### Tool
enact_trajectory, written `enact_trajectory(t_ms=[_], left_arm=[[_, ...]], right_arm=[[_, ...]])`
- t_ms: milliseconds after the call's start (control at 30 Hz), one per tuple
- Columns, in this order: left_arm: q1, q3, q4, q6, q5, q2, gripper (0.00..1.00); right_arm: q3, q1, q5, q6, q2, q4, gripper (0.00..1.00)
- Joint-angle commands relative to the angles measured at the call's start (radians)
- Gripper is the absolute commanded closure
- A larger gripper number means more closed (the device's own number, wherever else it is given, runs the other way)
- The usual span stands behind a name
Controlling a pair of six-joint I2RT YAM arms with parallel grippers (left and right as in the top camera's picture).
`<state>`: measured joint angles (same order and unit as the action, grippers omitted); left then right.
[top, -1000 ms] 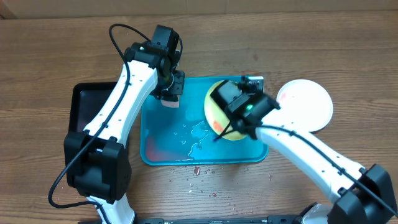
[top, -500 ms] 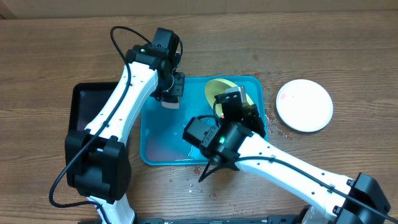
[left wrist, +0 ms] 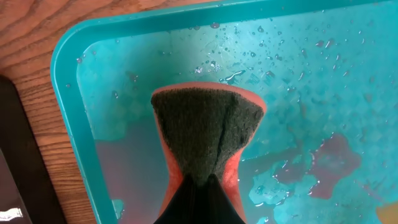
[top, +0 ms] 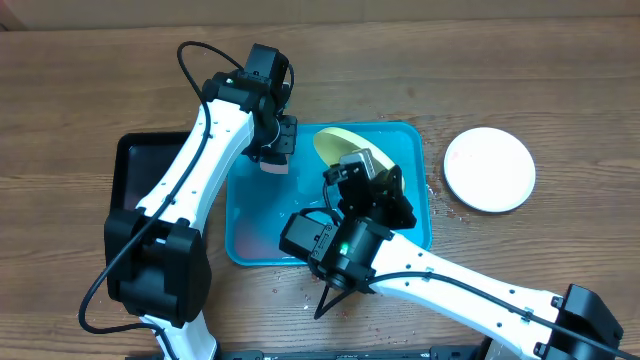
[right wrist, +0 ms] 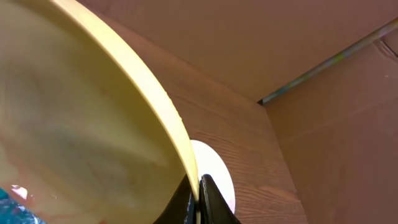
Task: Clean dirty plates on tray and stack at the side
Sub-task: 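Carry the yellow plate right and lower it onto the white plate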
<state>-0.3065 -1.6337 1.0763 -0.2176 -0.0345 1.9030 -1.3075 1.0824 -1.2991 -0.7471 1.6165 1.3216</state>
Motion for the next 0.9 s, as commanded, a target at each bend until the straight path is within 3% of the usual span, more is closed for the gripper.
enact_trajectory(t_ms=[0,133,267,500,567,667,867], left_arm=[[0.006,0.000,-0.003,0.008,-0.014,-0.010,0.96],[0.006,0.000,0.003,0.008,-0.014,-0.010,0.96],[0.006,0.000,0.013,0.008,-0.014,-0.010,0.96],[0.006,0.000,0.020,0.008,-0.014,-0.010,0.96],[0.006,0.000,0.029,0.008,-0.014,-0.010,0.96],[0.006,0.000,0.029,0.008,-0.014,-0.010,0.96],[0.006,0.000,0.026,0.008,-0.014,-0.010,0.96]], right_arm=[[-0.036,0.006,-0.046,-0.077,-0.035,0.005,0.96],[-0.035,-0.021,0.096,-0.183,-0.035,-0.007,0.96],[-0.030,-0.105,0.385,-0.188,-0.035,-0.044,0.96],[0.036,-0.409,0.928,0.139,-0.034,-0.225,0.96],[0.036,-0.553,1.184,0.274,-0.035,-0.283,0.96],[0.036,-0.712,1.423,0.334,-0.035,-0.326,0.96],[0.036,-1.065,1.505,0.333,-0.035,-0.321,0.96]])
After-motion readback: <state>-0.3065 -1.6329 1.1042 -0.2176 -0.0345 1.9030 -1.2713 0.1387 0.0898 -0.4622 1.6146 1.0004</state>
